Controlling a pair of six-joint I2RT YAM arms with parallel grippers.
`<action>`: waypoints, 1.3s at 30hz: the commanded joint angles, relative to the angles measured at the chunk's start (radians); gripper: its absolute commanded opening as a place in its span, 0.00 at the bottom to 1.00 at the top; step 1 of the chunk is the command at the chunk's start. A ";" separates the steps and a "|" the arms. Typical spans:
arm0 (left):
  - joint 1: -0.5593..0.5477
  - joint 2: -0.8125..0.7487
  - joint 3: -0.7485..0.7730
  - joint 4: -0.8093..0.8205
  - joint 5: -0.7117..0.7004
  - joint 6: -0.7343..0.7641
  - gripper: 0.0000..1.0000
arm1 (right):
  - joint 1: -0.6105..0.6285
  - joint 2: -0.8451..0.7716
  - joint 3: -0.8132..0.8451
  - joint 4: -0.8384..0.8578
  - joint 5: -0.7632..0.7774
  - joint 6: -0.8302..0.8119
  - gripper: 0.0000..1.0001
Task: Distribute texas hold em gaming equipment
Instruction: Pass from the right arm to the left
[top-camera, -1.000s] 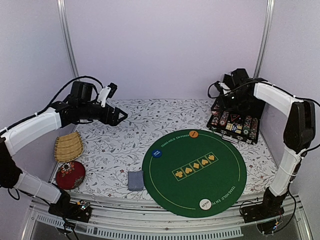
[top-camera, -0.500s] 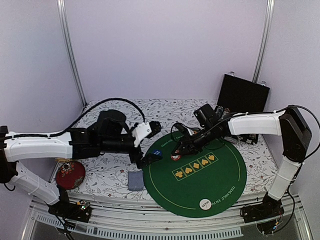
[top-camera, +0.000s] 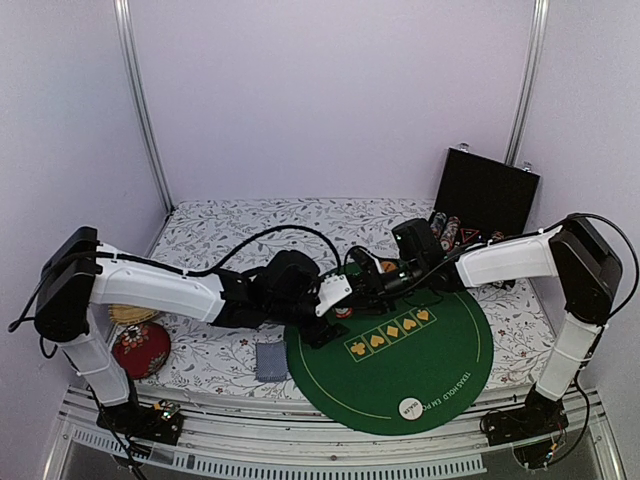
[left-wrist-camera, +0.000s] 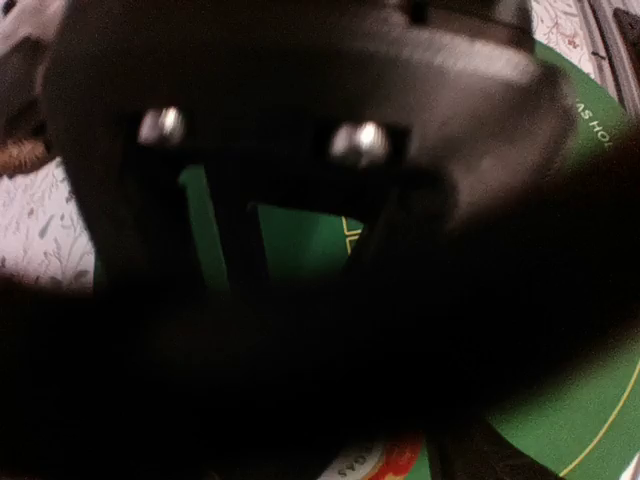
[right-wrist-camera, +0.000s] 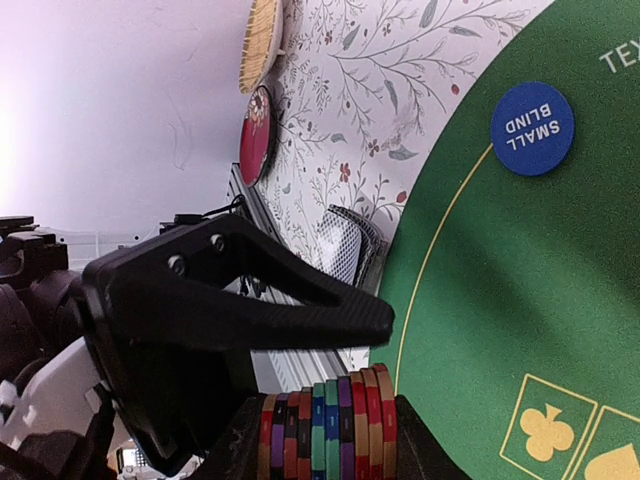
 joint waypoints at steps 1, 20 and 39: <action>-0.007 0.028 0.054 0.028 -0.020 -0.033 0.72 | 0.009 0.018 0.001 0.081 -0.036 0.028 0.02; 0.014 0.060 0.085 0.009 -0.016 -0.057 0.00 | 0.008 0.038 -0.001 0.082 -0.029 0.010 0.02; 0.126 0.115 0.040 -0.238 0.027 -0.199 0.00 | -0.015 0.142 0.077 -0.039 0.047 -0.085 0.73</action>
